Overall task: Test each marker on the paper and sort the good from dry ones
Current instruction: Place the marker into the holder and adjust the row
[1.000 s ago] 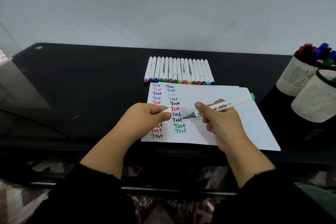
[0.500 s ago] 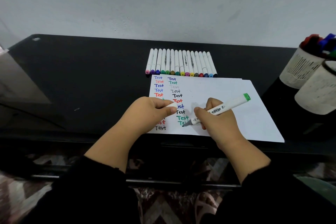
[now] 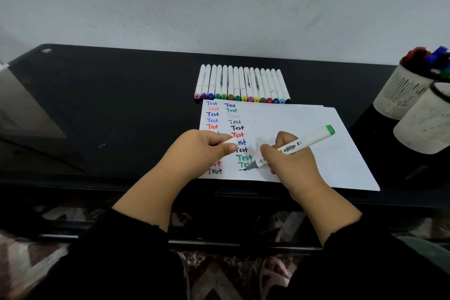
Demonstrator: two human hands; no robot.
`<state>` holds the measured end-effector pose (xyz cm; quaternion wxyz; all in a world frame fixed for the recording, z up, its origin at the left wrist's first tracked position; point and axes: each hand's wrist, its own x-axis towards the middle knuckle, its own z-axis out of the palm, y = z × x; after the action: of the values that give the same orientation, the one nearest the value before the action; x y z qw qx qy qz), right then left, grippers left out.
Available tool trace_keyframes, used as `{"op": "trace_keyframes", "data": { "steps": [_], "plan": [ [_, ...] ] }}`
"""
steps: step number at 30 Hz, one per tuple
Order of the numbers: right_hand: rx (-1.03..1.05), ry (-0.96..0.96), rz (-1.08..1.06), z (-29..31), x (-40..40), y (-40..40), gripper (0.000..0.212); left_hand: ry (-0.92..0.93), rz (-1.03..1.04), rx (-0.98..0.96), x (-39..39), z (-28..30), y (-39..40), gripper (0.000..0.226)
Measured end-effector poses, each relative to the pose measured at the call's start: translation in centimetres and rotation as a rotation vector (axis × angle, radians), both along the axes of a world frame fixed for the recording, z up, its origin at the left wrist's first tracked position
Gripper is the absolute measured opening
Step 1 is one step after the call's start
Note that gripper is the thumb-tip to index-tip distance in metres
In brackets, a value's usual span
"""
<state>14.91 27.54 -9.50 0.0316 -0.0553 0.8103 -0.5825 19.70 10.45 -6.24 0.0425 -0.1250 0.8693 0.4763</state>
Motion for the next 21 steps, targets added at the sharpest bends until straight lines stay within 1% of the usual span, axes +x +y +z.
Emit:
{"op": "trace_keyframes", "data": {
  "steps": [5,9,14,21],
  "plan": [
    [-0.004,-0.010,0.028,0.06,0.09,0.04,0.039,-0.009,-0.003,-0.015,0.00,-0.06,0.14,0.035],
    [-0.047,-0.006,-0.011,0.05,-0.06,0.11,0.041,-0.016,-0.011,-0.038,-0.04,-0.13,0.14,0.035],
    [-0.014,0.017,-0.013,-0.09,-0.15,0.18,0.041,-0.012,-0.018,-0.038,-0.08,-0.17,0.17,0.034],
    [-0.035,0.024,-0.028,-0.31,-0.29,0.25,0.042,-0.015,-0.023,-0.044,-0.14,-0.19,0.25,0.034]
  ]
}}
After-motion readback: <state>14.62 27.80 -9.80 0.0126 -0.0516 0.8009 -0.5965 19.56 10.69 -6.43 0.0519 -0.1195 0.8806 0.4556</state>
